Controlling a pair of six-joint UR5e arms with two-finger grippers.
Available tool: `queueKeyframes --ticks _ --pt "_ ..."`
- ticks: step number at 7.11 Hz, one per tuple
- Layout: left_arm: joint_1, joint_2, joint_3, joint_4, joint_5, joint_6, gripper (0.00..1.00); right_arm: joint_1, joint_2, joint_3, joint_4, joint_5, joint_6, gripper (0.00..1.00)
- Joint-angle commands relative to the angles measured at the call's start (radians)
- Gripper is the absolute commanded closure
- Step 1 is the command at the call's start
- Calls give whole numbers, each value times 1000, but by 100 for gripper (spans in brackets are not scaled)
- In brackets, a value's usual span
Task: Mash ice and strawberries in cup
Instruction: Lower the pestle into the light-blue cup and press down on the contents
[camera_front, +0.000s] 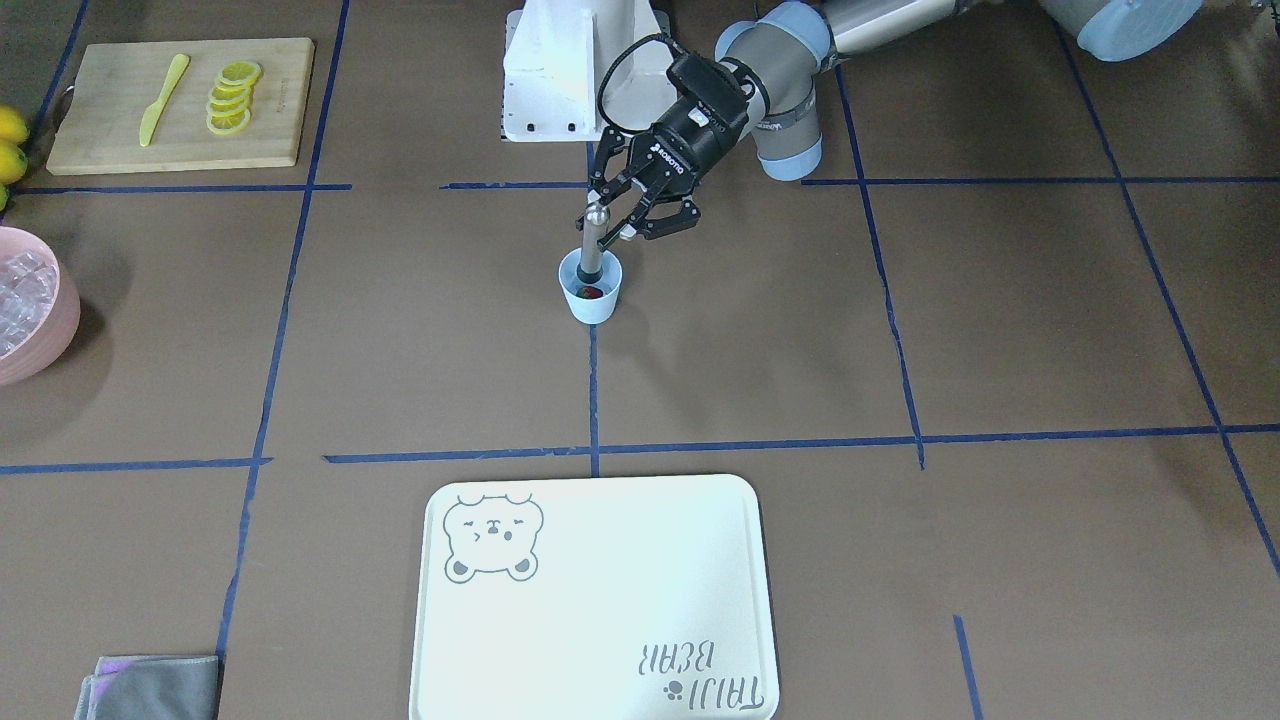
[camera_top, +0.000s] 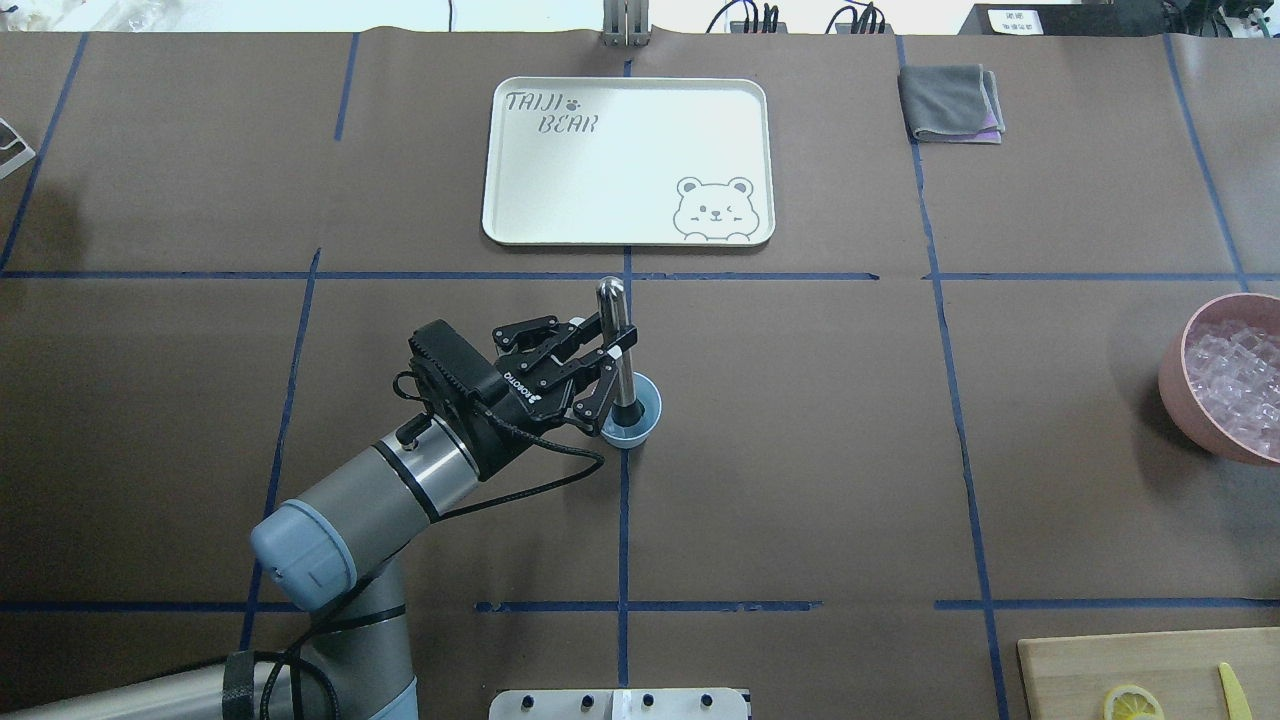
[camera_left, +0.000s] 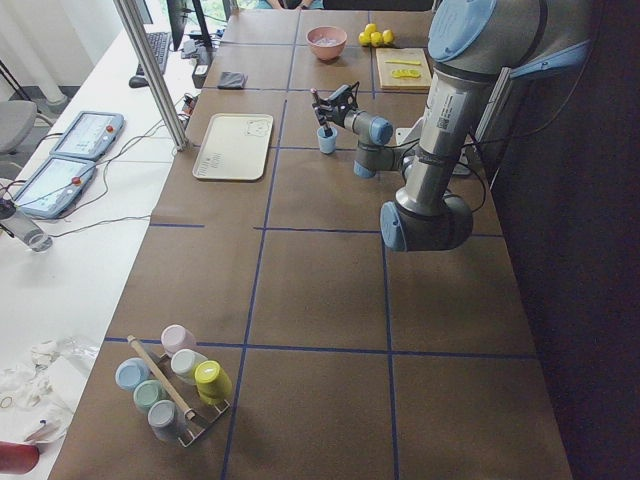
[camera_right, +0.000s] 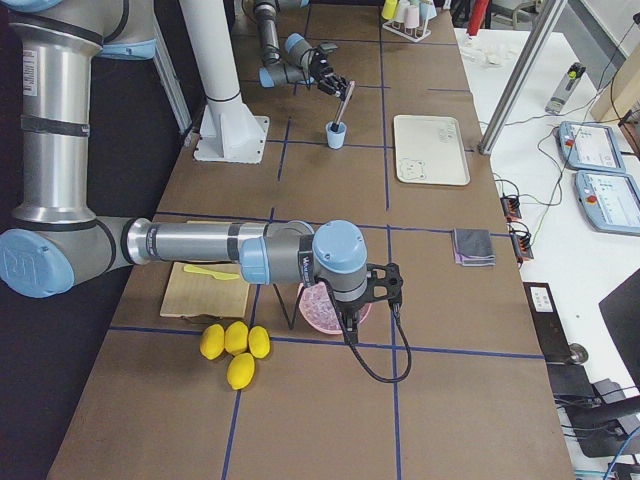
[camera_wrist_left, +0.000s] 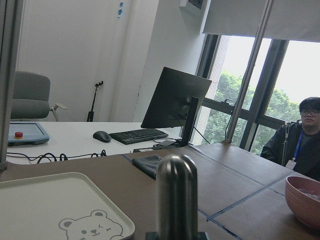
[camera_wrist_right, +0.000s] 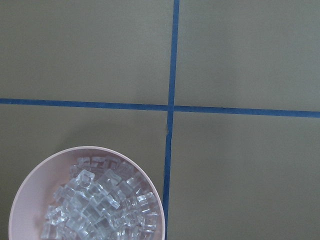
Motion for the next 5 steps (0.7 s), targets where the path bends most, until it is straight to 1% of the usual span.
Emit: queueKeyframes --ticks 1,5 --pt "1 -1 9 0 0 -1 100 0 0 0 0 0 0 1" --pt "1 -4 27 0 1 -1 100 0 0 0 0 0 0 1"
